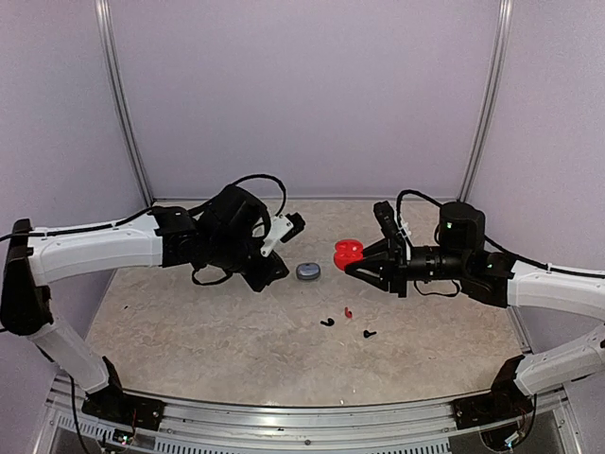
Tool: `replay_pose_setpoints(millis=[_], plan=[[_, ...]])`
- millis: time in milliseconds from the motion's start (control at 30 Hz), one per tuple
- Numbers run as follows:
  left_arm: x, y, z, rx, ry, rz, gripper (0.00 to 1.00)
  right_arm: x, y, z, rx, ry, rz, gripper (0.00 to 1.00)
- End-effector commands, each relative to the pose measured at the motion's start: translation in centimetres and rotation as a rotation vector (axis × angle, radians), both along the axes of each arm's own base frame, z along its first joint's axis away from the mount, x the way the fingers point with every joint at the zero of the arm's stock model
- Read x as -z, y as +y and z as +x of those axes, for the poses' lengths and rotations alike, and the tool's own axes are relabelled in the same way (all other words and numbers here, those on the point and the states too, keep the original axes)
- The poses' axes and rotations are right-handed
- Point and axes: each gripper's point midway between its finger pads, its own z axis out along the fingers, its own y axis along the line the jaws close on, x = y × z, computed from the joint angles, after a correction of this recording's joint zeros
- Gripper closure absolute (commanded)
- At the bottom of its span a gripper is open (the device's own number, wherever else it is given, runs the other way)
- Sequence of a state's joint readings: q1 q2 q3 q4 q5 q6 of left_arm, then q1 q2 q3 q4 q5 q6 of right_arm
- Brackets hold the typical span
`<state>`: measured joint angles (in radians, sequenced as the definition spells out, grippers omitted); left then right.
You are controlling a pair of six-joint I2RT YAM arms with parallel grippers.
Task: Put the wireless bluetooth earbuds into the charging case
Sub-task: Insert the right earbud into the right side groove of the charging case.
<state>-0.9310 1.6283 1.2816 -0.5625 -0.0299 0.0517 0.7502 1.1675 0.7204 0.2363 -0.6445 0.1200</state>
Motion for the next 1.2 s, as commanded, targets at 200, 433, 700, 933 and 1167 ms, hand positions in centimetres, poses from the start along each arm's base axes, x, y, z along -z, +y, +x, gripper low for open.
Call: replay_pose_setpoints(millis=[200,433,700,933,1167], plan=[[-19.1,-2.4,-3.1,0.036,-0.336,-0.752,0.89,-1.9,1.0,1.6,0.126,-0.213,0.040,0.93],[-22.1,-3.6,-6.4,0.074,-0.393,-0.955,0.89,-3.1,2.5,1.2,0.178,-0.300,0.063,0.95],[-22.6,-4.7,-7.3,0.109,-0.385,-1.037,0.90,-4.0,3.1,0.5,0.197,-0.338,0.103,0.95],[-21.7,-5.9,-7.7,0.143,-0.345,-1.042,0.90,-4.2,3.6,0.1,0.210,-0.367,0.104,0.95],[-20.7,-6.8,-7.7,0.150,-0.322,-1.026,0.90,-4.7,3.6,0.1,0.227,-0.359,0.115,0.95]])
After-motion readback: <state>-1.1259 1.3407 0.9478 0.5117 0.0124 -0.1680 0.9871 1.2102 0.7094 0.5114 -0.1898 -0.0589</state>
